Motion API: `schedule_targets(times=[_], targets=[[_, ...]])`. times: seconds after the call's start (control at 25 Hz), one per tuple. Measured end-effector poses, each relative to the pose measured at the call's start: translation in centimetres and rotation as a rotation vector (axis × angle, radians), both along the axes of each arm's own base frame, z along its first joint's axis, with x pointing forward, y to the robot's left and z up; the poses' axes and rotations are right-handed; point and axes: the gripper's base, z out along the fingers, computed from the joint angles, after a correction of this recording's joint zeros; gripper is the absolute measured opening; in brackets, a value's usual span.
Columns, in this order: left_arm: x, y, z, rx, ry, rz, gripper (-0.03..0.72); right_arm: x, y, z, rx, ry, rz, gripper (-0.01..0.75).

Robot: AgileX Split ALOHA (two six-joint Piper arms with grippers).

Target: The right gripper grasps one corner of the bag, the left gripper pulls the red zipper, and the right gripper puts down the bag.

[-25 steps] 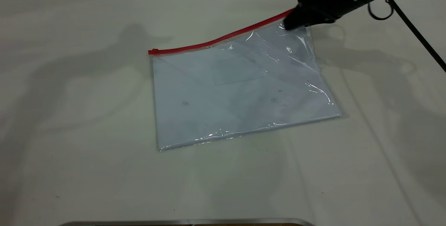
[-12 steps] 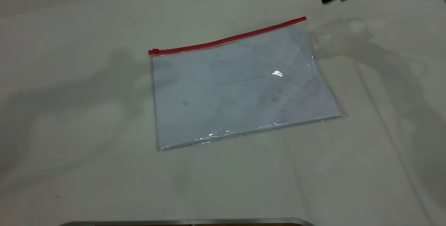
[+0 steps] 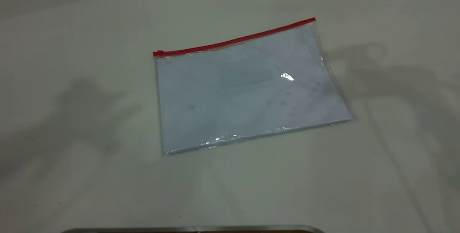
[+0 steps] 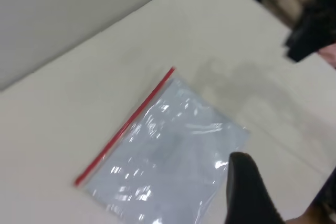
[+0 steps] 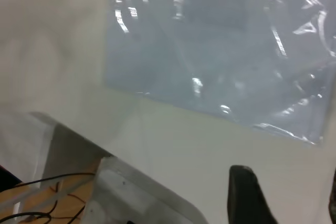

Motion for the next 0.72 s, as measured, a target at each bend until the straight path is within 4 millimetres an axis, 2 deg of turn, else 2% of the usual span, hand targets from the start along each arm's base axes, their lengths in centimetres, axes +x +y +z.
schedule_targets(times=[0.12,0.2,0.32,0.4,0.48,0.6,0.72], targets=[[-0.4,0.9,-0.5,0.064,0.038,0.096,0.446,-2.7,2.6,3.9,0.017,-0.082,0.065,0.394],[-0.8,1.5,-1.3,0.105,0.079,0.164,0.447,-5.1,4.2,6.7,0.025,-0.144,0.113,0.389],[-2.1,2.5,-2.7,0.175,0.137,0.259,0.447,-8.7,5.6,10.2,-0.003,-0.219,0.132,0.386],[-3.1,3.3,-4.1,0.242,0.174,0.313,0.447,-11.1,5.8,12.2,-0.048,-0.280,0.130,0.384],[-4.2,4.1,-5.2,0.304,0.199,0.365,0.447,-13.5,5.5,14.3,-0.081,-0.357,0.114,0.384],[-6.2,5.0,-6.9,0.358,0.248,0.447,0.447,-16.3,3.8,16.1,-0.132,-0.434,0.037,0.384],[-8.4,5.5,-8.8,0.382,0.298,0.473,0.447,-18.8,1.6,15.1,-0.202,-0.436,-0.031,0.384]])
